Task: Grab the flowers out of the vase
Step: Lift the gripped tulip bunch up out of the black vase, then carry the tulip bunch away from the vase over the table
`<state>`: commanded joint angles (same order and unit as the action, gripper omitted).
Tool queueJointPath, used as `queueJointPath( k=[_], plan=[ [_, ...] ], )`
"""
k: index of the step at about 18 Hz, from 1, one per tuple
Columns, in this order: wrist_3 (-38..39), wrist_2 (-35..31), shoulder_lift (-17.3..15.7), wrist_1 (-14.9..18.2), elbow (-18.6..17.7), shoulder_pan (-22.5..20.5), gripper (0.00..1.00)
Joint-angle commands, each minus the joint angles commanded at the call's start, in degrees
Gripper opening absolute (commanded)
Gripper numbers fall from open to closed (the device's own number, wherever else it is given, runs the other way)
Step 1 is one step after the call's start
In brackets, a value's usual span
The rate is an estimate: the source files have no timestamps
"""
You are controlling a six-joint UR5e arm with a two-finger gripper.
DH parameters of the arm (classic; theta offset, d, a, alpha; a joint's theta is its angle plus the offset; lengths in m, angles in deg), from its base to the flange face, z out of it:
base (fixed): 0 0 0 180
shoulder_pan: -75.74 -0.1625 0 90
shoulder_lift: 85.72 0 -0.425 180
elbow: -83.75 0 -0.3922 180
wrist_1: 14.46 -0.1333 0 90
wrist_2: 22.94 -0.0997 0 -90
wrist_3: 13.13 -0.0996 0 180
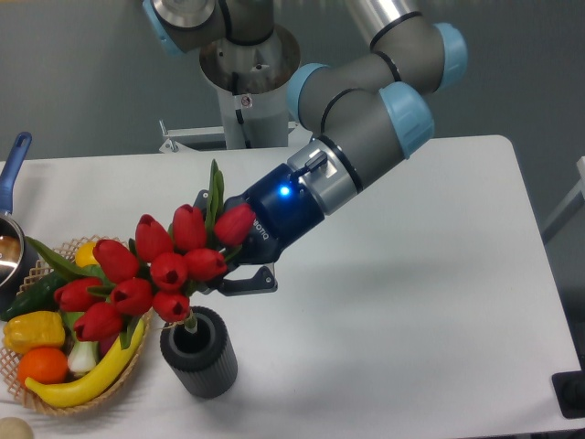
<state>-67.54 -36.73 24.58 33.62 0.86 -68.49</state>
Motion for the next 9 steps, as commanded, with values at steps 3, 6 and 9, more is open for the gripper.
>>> queueJointPath(
  k=[3,6,9],
  plan=[
    [1.3,0.0,0.0,0.0,1.2,-0.4,0.0],
    [1.5,-0.3,-0.9,0.0,1.1,-2.9,0.0],
    [1.3,-2.5,-1.9,0.1,0.4,-7.6,0.0]
  ],
)
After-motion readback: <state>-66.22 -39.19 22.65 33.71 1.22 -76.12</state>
